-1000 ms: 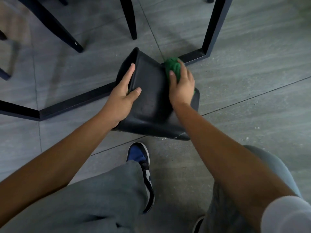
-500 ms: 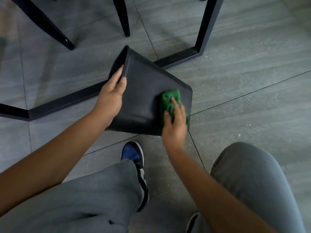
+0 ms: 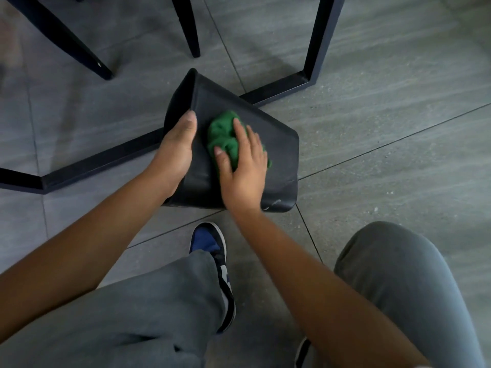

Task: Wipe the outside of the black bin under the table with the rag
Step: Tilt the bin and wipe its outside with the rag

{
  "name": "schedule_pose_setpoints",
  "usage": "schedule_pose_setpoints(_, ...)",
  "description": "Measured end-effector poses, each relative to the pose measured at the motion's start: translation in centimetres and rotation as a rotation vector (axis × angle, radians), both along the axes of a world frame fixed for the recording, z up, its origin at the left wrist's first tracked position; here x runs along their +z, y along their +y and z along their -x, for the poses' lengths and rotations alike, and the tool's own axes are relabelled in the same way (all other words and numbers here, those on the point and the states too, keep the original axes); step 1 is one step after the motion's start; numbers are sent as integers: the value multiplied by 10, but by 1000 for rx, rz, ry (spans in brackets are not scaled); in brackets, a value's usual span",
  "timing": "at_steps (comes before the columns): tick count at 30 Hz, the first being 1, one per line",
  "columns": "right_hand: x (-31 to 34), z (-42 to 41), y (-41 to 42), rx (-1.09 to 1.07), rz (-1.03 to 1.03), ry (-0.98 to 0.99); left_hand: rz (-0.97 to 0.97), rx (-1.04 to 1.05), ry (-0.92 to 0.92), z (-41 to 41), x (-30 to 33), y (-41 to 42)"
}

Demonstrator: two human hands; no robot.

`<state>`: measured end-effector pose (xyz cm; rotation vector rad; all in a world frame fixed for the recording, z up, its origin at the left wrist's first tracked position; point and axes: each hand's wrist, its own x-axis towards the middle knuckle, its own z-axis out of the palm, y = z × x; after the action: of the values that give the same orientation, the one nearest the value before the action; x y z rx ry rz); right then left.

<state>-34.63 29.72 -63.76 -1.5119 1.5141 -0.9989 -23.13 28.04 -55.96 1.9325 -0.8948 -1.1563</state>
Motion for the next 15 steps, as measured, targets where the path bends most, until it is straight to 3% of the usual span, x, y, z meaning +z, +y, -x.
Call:
schedule_pose_setpoints(7, -49, 56, -58, -221, -207, 50, 30, -36, -5, -5, -9, 6)
schedule_pose_setpoints(11, -64, 85, -42, -292, -339, 47, 31, 3, 11, 0, -7, 6)
schedule_pose_setpoints(15, -68, 82, -4, -323, -342, -9, -4, -8, -18, 2, -2, 4)
